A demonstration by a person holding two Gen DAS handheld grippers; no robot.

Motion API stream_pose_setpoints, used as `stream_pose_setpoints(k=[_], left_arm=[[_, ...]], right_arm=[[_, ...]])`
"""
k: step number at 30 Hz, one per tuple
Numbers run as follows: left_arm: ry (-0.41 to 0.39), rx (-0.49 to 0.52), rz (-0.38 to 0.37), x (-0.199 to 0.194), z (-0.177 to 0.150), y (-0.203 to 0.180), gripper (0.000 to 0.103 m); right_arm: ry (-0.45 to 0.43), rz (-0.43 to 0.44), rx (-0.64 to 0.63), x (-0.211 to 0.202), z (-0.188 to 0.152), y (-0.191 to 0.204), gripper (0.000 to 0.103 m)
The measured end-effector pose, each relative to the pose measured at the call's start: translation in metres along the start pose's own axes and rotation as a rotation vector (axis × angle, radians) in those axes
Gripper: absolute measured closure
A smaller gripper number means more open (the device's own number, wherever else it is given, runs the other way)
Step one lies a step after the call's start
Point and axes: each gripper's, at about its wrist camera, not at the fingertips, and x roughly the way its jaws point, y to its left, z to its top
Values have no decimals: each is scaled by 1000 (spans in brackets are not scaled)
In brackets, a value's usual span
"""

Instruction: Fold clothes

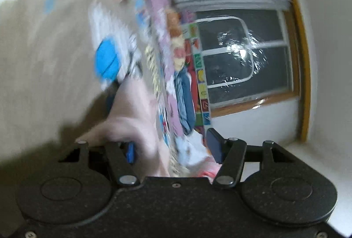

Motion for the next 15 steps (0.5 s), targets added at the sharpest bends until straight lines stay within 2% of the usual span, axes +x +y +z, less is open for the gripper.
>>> stream_pose_setpoints(k=[2, 6, 8, 11, 14, 15], left_arm=[[-41, 149, 17, -7, 8, -25, 44], [-64, 219, 43, -22, 12, -25, 44], [-73, 211, 80, -25, 12, -14, 44], [-133, 185, 140, -37, 21, 1, 44], [-283, 209, 165, -56, 48, -2, 44], [-289, 205, 188, -59, 56, -1, 44]], right_arm=[[-1, -16, 11, 0, 0, -2, 79], [0, -25, 31, 2, 1, -5, 83], [2, -26, 31, 3, 0, -5, 83], [2, -26, 32, 3, 0, -6, 83], [0, -25, 33, 2, 0, -6, 83], [-1, -24, 34, 2, 0, -7, 83]])
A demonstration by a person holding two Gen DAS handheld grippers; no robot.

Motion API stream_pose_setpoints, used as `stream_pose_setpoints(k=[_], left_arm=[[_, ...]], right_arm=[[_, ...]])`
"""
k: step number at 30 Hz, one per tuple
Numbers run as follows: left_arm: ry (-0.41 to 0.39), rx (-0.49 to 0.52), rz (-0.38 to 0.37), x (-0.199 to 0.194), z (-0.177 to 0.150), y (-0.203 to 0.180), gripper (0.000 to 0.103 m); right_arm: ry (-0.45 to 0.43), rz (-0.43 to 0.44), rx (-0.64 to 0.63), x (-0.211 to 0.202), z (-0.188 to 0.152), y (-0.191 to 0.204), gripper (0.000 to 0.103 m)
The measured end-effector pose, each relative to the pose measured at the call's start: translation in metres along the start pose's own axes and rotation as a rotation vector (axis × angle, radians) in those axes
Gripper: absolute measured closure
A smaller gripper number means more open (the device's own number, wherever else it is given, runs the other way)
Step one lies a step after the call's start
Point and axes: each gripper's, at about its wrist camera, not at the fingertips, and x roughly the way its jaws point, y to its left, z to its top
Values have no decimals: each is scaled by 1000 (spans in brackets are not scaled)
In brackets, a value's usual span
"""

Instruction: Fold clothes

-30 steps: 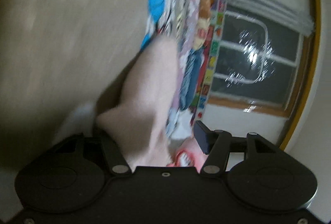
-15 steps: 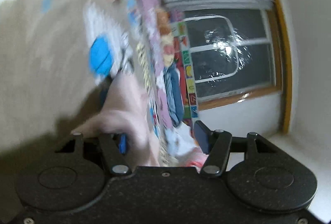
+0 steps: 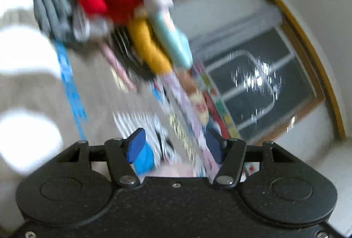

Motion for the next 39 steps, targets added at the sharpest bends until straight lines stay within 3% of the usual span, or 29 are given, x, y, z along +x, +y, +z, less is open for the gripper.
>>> stream_pose_setpoints(k=[4, 6, 12, 17, 21, 26, 31, 33, 36, 39], left_arm=[[31, 17, 66, 4, 15, 10, 44], [124, 5, 125, 14, 8, 16, 44], [362, -232, 110, 45, -16, 51, 44], [531, -209, 85, 84, -20, 45, 44], [656, -275, -29, 122, -25, 42, 44], [668, -326, -112, 155, -23, 47, 46], [631, -170, -201, 156, -21, 23, 69], [574, -47, -216, 147, -18, 10, 90], [469, 336, -192, 123, -24, -27, 92], [273, 995, -167, 79, -67, -71, 92]], right_arm=[[-1, 1, 4, 1, 1, -2, 83], [-1, -1, 4, 2, 1, -2, 84], [-5, -4, -5, 1, 0, -2, 84], [-9, -1, -9, 2, 0, -3, 84], [-12, 5, -11, 2, 0, -4, 84], [-17, 13, -13, 1, 0, -6, 84], [-21, 19, -20, 1, -1, -7, 84], [-22, 23, -20, 1, -1, -8, 83], [-24, 25, -21, 0, -2, -7, 83], [-25, 24, -23, 1, -2, -7, 83]])
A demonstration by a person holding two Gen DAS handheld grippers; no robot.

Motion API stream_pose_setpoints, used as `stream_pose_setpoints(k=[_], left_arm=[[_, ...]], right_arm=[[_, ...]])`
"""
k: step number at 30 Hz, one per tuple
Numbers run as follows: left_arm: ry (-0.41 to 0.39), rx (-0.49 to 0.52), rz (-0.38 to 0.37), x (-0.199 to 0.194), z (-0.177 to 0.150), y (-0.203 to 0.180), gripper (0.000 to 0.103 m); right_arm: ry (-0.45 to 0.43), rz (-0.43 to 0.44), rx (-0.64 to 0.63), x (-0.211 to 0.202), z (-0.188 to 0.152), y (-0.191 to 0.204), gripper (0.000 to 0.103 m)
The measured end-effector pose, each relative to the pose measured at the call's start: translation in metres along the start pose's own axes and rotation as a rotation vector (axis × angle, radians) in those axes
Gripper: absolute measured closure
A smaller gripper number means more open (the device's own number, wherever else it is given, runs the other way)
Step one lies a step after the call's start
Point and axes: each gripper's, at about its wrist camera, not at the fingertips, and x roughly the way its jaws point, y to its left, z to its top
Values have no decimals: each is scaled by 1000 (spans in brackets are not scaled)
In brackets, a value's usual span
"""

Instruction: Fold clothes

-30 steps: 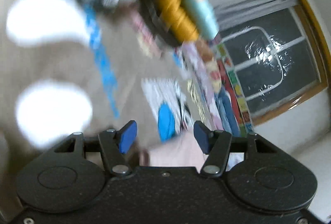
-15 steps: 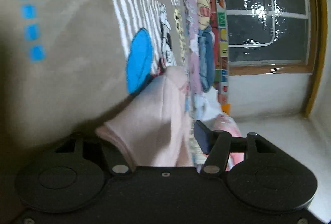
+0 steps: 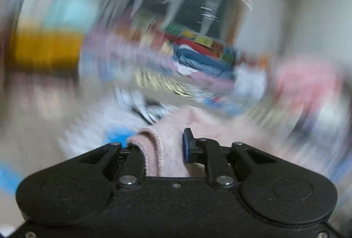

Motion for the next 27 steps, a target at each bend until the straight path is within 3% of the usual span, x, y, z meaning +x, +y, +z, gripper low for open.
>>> stream_pose_setpoints(k=[1, 3, 6, 8, 10, 11, 13, 16, 19, 20, 22, 24, 27], left_arm=[[-31, 220, 62, -9, 0, -25, 92], [-33, 462, 130, -13, -20, -48, 92], [215, 382, 148, 7, -41, -26, 91], [313, 149, 68, 11, -35, 2, 90], [351, -187, -33, 14, -30, 38, 77], [368, -356, -84, 15, -28, 56, 58], [340, -595, -129, 17, -31, 82, 53], [317, -856, -173, 22, -38, 109, 53], [300, -1029, -218, 36, -44, 125, 53], [301, -1024, -212, 39, -39, 125, 55], [302, -1009, -198, 47, -30, 126, 72], [258, -864, -144, 39, -10, 115, 90], [144, -555, -42, 21, 23, 89, 96]], right_arm=[[-1, 0, 0, 0, 0, 0, 83], [-1, -2, -1, 1, 0, 1, 83], [-3, -3, -1, 1, -1, 2, 83], [-3, -3, -1, 2, -1, 2, 83], [-4, -2, 0, 2, 0, 2, 83], [-4, -2, 0, 2, 0, 2, 83], [-5, -1, 1, 2, 0, 2, 83], [-6, 1, 2, 3, 0, 1, 83], [-7, 4, 1, 1, -1, 0, 83], [-7, 5, 2, 1, -1, 0, 83], [-7, 6, 3, 1, -1, -1, 83], [-7, 8, 3, 1, -1, -1, 83], [-8, 11, 3, 1, -1, -2, 83]])
